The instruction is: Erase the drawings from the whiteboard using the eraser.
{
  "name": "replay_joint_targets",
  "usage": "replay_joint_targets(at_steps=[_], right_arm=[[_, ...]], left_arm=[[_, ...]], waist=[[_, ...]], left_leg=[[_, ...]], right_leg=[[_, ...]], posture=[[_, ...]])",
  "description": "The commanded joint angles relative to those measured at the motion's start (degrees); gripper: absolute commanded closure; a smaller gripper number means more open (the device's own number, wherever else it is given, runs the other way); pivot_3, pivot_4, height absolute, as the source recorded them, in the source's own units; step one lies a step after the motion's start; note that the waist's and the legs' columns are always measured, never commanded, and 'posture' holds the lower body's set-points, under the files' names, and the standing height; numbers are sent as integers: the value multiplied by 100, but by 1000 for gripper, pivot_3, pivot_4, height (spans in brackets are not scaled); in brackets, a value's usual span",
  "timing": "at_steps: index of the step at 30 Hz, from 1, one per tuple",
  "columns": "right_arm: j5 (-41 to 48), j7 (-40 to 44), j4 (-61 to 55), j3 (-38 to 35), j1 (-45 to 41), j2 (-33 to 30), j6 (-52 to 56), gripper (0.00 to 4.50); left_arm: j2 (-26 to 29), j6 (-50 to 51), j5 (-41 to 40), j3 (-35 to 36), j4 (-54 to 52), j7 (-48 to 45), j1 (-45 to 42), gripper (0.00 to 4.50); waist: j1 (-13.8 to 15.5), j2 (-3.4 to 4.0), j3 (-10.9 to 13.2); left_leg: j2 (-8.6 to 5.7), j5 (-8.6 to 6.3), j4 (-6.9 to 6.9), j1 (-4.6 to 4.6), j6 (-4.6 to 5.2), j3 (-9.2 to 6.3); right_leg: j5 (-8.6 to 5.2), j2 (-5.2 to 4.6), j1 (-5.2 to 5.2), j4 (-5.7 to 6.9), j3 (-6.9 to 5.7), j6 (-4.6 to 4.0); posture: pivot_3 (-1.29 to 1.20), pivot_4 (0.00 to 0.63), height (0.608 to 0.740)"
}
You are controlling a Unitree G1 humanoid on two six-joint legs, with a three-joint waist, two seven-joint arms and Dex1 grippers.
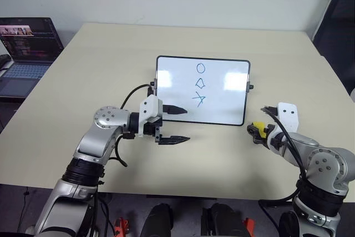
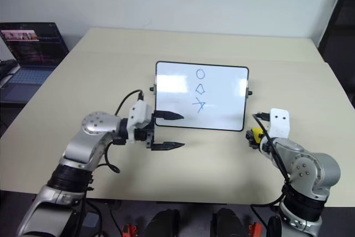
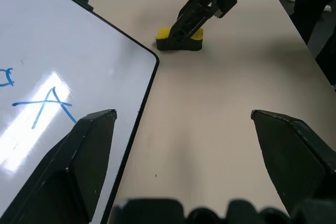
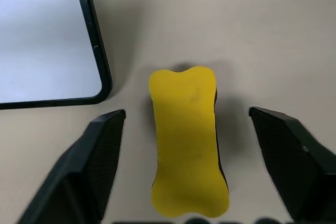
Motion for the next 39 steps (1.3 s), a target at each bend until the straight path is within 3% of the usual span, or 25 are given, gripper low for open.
replay_joint_targets(at_steps=[1,6,8,19,24,34,39], right_arm=[[6,11,-91,-94,-84,8,44,1658],[-44,24,-107,-144,-46,16,44,3337],[-46,23,-115,-156,-59,21,44,3627],[-94,-22,-116,-173,-144,27,44,3640],[-326,338,-195,110,-524,-448,9,3640],[-1046,1426,-368,1583,-732,-1648,-1943,3640],[-1574,1734,49,2230,-1129,-1719,-2974,3640]], left_arm=[[39,-77,-1,145,-91,33,-88,0],[21,-68,-11,140,-106,52,-113,0],[16,-71,-12,139,-96,57,-131,0],[-6,-55,-25,128,-108,68,-142,0],[-82,25,-32,234,-130,357,-178,0],[-807,565,709,485,-561,2762,-67,0],[-1247,842,1143,402,-1023,3877,319,0]], waist=[[0,0,0],[0,0,0],[0,0,0],[0,0,-1],[0,0,0],[2,-1,-1],[-25,-1,-2]], left_leg=[[0,0,0,0,0,0],[0,0,1,0,0,-1],[0,0,1,0,0,0],[0,0,4,0,0,0],[-1,0,8,1,0,1],[-2,1,11,0,1,-1],[-1,1,14,1,1,0]], right_leg=[[0,0,0,0,0,0],[0,0,0,1,0,0],[0,2,0,1,0,0],[0,7,0,7,0,0],[0,8,-1,13,2,0],[0,7,-1,15,1,1],[1,4,0,17,3,1]], posture=[[0,150,740],[0,150,740],[0,150,740],[0,150,740],[0,150,740],[0,150,740],[0,150,740]])
